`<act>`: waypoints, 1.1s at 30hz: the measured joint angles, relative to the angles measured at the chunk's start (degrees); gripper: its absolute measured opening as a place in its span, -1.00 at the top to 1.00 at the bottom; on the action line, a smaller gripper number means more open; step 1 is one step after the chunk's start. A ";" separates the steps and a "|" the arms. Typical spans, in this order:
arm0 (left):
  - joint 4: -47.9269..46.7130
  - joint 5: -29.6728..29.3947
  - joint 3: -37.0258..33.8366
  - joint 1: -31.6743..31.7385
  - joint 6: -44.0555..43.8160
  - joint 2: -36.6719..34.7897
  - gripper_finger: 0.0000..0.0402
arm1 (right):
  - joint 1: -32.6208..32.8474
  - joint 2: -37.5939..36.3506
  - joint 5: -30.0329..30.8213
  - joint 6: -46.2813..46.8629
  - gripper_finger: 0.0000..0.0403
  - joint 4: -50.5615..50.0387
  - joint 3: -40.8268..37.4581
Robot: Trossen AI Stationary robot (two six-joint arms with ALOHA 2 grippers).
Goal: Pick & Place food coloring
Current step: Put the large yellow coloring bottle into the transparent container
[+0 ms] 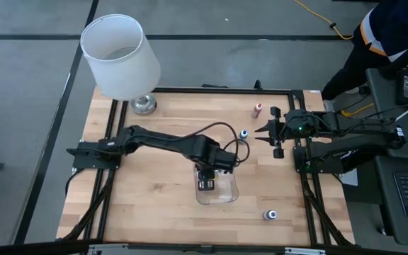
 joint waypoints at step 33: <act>4.45 -7.30 -0.44 -3.13 25.35 9.37 0.28 | -0.02 0.04 -0.48 -0.05 0.42 -1.24 0.00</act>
